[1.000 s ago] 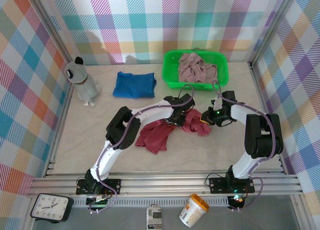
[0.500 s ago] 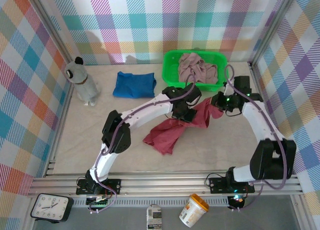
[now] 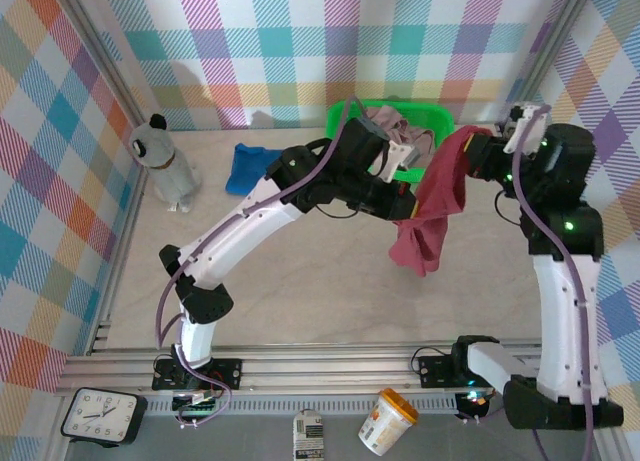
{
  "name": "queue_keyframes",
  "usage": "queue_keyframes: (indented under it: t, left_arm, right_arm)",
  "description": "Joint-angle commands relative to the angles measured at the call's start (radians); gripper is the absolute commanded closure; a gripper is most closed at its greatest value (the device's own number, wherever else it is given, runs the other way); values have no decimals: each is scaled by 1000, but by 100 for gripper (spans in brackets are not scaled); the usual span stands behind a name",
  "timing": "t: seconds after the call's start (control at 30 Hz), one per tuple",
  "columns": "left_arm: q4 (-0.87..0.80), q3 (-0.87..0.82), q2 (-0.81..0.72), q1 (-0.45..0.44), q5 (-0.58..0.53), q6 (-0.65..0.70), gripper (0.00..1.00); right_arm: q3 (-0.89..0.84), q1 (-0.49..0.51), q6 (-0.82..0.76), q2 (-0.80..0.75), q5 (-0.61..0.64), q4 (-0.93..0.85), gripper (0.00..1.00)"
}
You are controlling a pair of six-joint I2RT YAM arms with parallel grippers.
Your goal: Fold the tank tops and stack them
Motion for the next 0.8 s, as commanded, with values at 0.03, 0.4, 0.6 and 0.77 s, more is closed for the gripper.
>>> queue_keyframes:
  t: [0.03, 0.4, 0.6, 0.77]
  left_arm:
    - [34, -34, -75, -36, 91, -48, 100]
    - [455, -943, -338, 151, 100, -263, 100]
    - [389, -1109, -300, 321, 78, -177, 100]
    - [281, -1131, -222, 454, -15, -81, 100]
  right_arm:
    - [62, -7, -33, -30, -2, 16, 100]
    - [-163, 257, 63, 179, -156, 100, 100]
    - [-226, 440, 186, 425, -121, 243, 99]
    - [-151, 524, 230, 654, -67, 291, 95]
